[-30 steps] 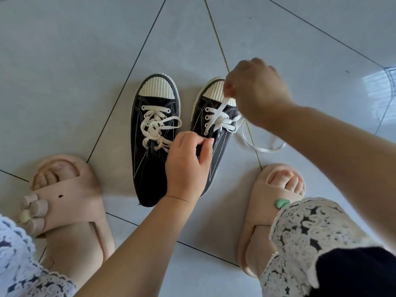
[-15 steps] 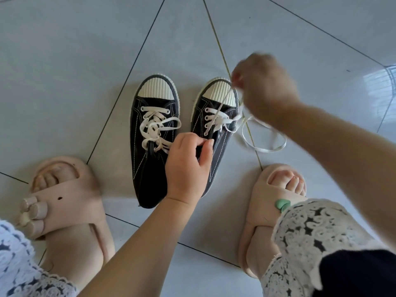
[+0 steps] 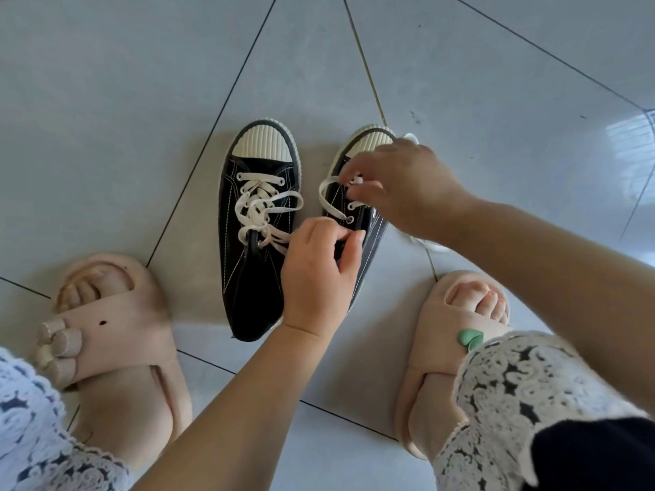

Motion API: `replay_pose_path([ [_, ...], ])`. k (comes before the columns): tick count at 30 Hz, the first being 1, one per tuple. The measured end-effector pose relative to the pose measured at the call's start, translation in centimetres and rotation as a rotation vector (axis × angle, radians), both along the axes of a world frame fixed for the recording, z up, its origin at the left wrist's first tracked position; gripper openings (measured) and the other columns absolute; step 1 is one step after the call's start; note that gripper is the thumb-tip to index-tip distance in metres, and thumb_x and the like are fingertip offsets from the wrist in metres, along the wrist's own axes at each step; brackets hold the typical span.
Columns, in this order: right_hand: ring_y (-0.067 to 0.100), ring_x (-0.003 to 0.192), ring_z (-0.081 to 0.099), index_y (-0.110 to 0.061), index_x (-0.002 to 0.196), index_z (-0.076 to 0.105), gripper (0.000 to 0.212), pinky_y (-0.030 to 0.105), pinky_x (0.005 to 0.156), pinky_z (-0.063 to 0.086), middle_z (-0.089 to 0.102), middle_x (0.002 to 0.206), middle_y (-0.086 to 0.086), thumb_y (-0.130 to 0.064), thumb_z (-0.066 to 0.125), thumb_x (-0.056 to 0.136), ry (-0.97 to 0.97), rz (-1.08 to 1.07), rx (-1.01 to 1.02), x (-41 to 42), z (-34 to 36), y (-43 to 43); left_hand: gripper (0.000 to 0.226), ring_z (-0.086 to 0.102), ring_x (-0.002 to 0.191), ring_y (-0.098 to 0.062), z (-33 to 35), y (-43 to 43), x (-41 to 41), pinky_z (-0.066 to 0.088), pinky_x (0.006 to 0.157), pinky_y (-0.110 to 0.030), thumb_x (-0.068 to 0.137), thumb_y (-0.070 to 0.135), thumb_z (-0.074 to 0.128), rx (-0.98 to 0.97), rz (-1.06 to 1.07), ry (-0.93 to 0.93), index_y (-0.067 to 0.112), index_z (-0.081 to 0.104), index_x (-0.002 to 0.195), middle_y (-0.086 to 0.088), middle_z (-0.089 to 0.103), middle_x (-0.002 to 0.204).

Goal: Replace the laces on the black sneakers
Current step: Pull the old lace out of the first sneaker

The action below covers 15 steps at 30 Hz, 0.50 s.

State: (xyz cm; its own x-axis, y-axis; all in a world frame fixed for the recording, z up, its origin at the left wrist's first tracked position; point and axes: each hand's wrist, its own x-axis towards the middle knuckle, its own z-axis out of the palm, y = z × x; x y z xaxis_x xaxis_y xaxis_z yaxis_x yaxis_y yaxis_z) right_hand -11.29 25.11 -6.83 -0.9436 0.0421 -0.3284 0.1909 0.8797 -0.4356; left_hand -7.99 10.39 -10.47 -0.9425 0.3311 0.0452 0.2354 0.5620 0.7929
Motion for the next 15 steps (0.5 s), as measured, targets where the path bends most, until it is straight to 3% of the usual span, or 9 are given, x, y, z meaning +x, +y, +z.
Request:
replay_pose_path([
  [4, 0.016, 0.099, 0.041, -0.033, 0.101, 0.066, 0.025, 0.025, 0.083, 0.017, 0.044, 0.085, -0.011, -0.045, 0.064, 0.08, -0.061, 0.161, 0.066, -0.3, 0.1, -0.6, 0.023, 0.054, 0.067, -0.027, 0.1, -0.1, -0.1, 0.038, 0.065, -0.024, 0.083, 0.019, 0.054, 0.003, -0.004, -0.027, 0.001, 0.056, 0.068, -0.01, 0.058, 0.07],
  [7, 0.018, 0.101, 0.043, -0.035, 0.092, 0.068, 0.015, 0.027, 0.08, 0.017, 0.051, 0.087, -0.011, -0.043, 0.063, 0.081, -0.05, 0.224, 0.105, -0.6, 0.1, -0.6, 0.024, 0.053, 0.068, -0.026, 0.0, -0.1, -0.2, 0.038, 0.065, -0.024, 0.083, 0.021, 0.054, -0.004, -0.001, -0.041, 0.001, 0.056, 0.069, -0.01, 0.058, 0.071],
  [10, 0.02, 0.101, 0.05, -0.024, 0.086, 0.069, 0.015, 0.029, 0.081, 0.023, 0.06, 0.095, -0.006, -0.034, 0.057, 0.087, -0.064, 0.22, 0.124, -0.8, 0.1, -1.0, 0.024, 0.048, 0.07, -0.017, 0.0, -0.1, 0.0, 0.037, 0.066, -0.021, 0.084, 0.019, 0.056, 0.0, 0.018, -0.038, 0.002, 0.055, 0.068, -0.008, 0.057, 0.07],
  [12, 0.022, 0.094, 0.058, -0.017, 0.085, 0.07, 0.018, 0.031, 0.09, 0.036, 0.065, 0.095, 0.001, -0.026, 0.055, 0.09, -0.051, -0.053, -0.03, -1.4, 0.4, -0.7, 0.021, 0.045, 0.07, -0.013, -0.1, -0.1, 0.0, 0.036, 0.066, -0.021, 0.083, 0.014, 0.062, -0.008, 0.027, -0.023, 0.001, 0.055, 0.067, -0.008, 0.057, 0.07],
  [15, 0.013, 0.083, 0.058, -0.016, 0.095, 0.07, 0.015, 0.025, 0.079, 0.044, 0.064, 0.086, -0.001, -0.024, 0.06, 0.088, 0.049, -0.468, -0.247, -2.7, 1.9, 1.8, 0.018, 0.044, 0.071, -0.01, 0.0, -0.1, -0.2, 0.034, 0.067, -0.016, 0.081, 0.01, 0.064, -0.018, 0.037, -0.031, 0.001, 0.055, 0.067, -0.008, 0.058, 0.07],
])
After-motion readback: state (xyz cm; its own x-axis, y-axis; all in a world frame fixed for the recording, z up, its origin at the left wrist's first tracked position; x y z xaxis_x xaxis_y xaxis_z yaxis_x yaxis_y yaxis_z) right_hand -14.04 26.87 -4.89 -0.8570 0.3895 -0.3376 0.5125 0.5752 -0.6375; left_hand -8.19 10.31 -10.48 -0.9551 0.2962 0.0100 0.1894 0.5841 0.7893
